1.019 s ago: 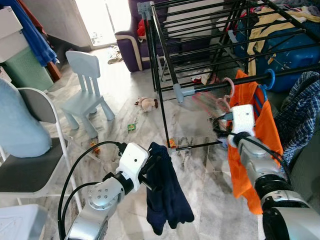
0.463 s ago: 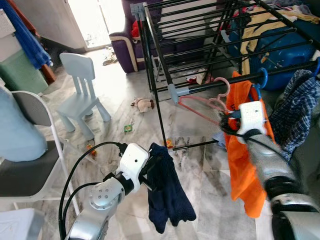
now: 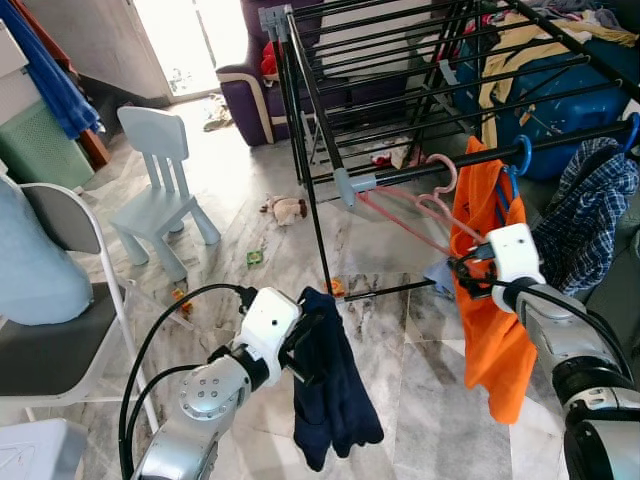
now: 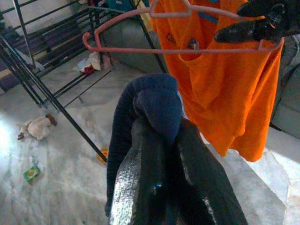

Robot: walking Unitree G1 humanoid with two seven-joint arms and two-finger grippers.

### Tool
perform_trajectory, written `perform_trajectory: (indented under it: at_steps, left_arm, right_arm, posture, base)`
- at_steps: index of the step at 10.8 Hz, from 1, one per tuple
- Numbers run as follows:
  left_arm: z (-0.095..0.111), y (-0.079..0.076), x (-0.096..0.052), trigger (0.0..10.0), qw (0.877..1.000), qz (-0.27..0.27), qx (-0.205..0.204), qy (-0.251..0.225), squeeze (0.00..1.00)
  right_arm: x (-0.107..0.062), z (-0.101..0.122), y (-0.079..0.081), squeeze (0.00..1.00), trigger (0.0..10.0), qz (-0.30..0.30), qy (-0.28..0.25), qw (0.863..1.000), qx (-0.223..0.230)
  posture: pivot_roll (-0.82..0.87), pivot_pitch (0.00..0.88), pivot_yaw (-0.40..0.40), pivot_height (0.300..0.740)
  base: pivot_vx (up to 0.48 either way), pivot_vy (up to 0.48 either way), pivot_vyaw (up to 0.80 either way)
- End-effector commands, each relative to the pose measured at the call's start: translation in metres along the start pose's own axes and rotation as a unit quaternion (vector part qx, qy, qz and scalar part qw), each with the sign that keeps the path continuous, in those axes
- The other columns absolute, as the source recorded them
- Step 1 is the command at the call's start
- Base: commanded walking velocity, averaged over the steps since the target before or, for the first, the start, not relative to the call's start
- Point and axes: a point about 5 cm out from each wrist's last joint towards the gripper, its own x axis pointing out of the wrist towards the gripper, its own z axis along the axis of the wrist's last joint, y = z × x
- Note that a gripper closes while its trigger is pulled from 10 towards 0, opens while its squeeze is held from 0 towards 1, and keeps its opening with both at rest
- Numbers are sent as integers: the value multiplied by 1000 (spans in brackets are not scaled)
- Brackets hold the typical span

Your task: Hang hanger

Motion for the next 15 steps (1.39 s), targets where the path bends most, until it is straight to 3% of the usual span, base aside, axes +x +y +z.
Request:
perform_trajectory:
  at_steps: [1, 6, 15]
  left_arm:
    - [4, 5, 0, 10000, 1000, 6, 10, -9, 0]
    - [3, 5, 0, 10000, 1000, 6, 11, -6, 0]
    - [1, 2, 0, 10000, 1000, 0, 11, 0, 0]
  right_arm:
    - [4, 10, 3, 0, 0, 12, -4, 1000, -5]
    - [11, 28, 3, 0, 0, 34, -8, 999, -16]
    - [13, 23, 6, 0, 0, 29, 7, 999, 23]
  posture:
    - [-46, 7, 152, 740]
    - [-43, 4, 147, 740]
    - [-40, 4, 142, 740]
  base:
    - [0, 0, 0]
    - [0, 0, 0]
    - [0, 0, 0]
